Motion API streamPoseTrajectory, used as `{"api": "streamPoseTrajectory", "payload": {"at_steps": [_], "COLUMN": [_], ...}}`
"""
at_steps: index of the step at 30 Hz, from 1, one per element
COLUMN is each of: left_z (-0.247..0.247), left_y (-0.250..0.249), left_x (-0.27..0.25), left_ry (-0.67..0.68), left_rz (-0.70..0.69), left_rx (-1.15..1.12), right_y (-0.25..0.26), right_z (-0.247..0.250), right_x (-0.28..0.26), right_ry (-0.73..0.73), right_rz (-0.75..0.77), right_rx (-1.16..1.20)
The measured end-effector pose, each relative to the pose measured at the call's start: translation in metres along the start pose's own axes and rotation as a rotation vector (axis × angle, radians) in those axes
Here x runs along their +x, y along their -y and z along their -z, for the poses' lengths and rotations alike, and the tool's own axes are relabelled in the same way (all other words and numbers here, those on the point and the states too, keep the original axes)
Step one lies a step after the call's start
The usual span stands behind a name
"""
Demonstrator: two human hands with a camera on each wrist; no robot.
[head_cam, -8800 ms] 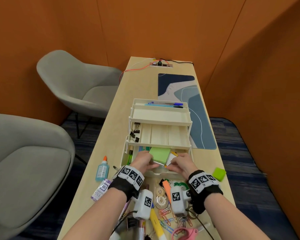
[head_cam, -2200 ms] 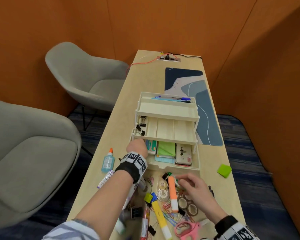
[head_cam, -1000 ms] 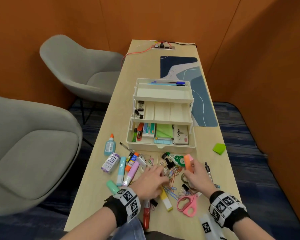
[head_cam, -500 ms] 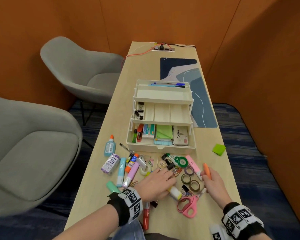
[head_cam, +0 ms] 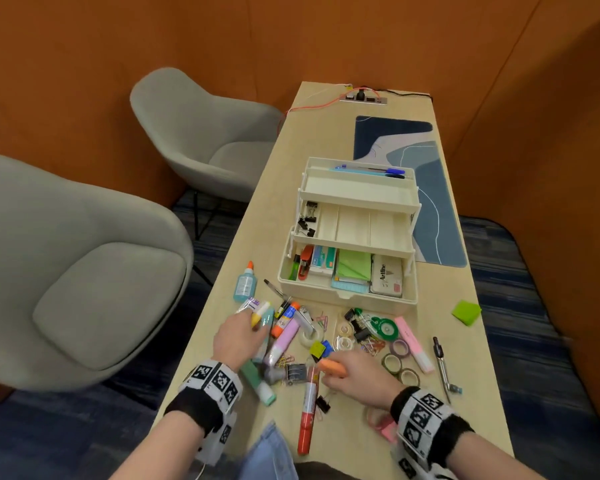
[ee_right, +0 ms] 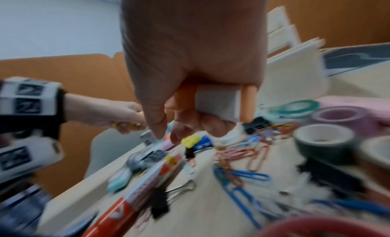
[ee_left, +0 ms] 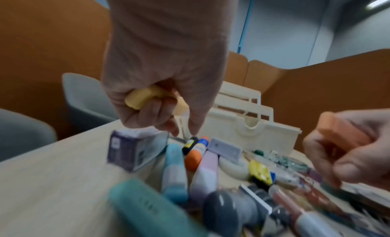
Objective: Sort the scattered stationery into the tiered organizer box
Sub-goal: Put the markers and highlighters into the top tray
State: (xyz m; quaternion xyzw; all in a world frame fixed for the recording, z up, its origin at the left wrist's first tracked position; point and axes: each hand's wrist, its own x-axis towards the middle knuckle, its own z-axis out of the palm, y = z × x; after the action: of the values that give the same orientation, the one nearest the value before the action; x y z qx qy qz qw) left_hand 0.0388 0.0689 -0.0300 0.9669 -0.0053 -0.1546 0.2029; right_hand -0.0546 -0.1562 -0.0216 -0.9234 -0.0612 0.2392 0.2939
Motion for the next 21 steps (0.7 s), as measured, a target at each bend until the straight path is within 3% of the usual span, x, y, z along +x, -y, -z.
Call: {"api": "streamPoseTrajectory", "payload": {"at_steps": [4,9,17,21], "left_z": [-0.015,-0.025,-0.018,-0.002], "left_y": [0.007,-0.001,-0.004,0.000], "left_x": [-0.003,-0.004,-0.003,-0.006], "left_ry": [-0.011,-0.019,0.004,-0.018], "left_rz": [-0.034,-0.031,0.057,0.018], "left_rx": [0.161,0.304,0.128,-0.002], "right_y": [0.027,0.040,0.040,0.033], "right_z": [-0.014,-0.019,-0.016,-0.017], "right_x": [0.023,0.063,0.076,0.081], "right_ry": [-0.088,-0.143,-0.102,-0.109], "right_rz": [0.156,0.194,0.189,0.246], "right_rx": [-0.179,-0.271,-0.414,-0.435]}}
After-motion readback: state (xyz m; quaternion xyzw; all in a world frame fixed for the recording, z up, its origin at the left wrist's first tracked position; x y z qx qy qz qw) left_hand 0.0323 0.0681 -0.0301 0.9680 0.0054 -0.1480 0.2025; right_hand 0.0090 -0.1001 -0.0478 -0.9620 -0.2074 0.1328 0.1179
